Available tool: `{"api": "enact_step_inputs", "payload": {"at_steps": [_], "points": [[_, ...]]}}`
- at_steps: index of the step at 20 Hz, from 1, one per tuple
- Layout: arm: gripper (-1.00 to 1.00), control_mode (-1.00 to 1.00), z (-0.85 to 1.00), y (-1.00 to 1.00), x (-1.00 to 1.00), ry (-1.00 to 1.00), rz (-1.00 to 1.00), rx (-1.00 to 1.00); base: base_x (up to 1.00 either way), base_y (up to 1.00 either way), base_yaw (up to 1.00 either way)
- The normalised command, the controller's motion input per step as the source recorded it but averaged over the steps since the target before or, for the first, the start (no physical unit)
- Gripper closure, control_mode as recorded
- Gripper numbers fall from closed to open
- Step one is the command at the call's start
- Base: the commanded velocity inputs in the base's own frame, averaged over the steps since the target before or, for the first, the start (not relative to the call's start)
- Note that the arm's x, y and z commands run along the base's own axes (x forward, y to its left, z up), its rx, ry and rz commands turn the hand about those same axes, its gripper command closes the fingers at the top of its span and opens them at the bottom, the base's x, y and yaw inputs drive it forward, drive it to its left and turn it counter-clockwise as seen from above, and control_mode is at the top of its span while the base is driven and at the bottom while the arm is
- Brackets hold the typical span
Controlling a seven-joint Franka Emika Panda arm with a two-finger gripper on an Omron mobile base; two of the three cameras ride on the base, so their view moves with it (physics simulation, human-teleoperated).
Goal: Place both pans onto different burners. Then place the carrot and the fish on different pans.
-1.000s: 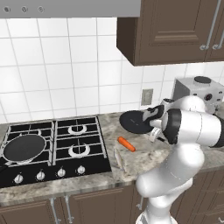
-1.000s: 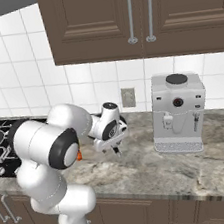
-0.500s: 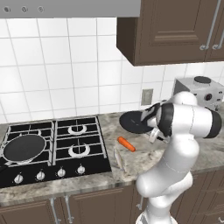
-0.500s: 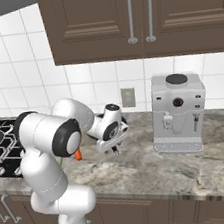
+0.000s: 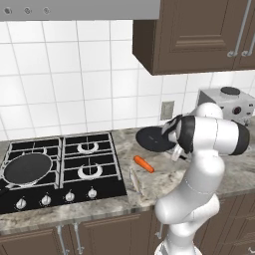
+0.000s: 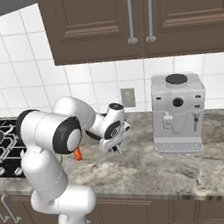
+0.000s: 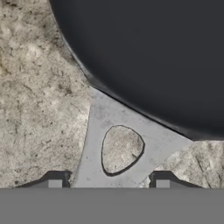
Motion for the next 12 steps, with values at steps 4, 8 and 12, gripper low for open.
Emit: {"api": "enact_step_inputs", "payload": {"at_steps": [4,8,12], "points": [[1.00,-1.00,0.03,0.00,0.00,0.00,0.05,0.02,0.00,0.00,0.00],[1.00,-1.00,0.29,0.02,-0.09,-0.03,0.10,0.01,0.00,0.00,0.00],[1.00,-1.00,0.37,0.11,-0.24,-0.07,0.14,0.01,0.00,0.00,0.00]]}}
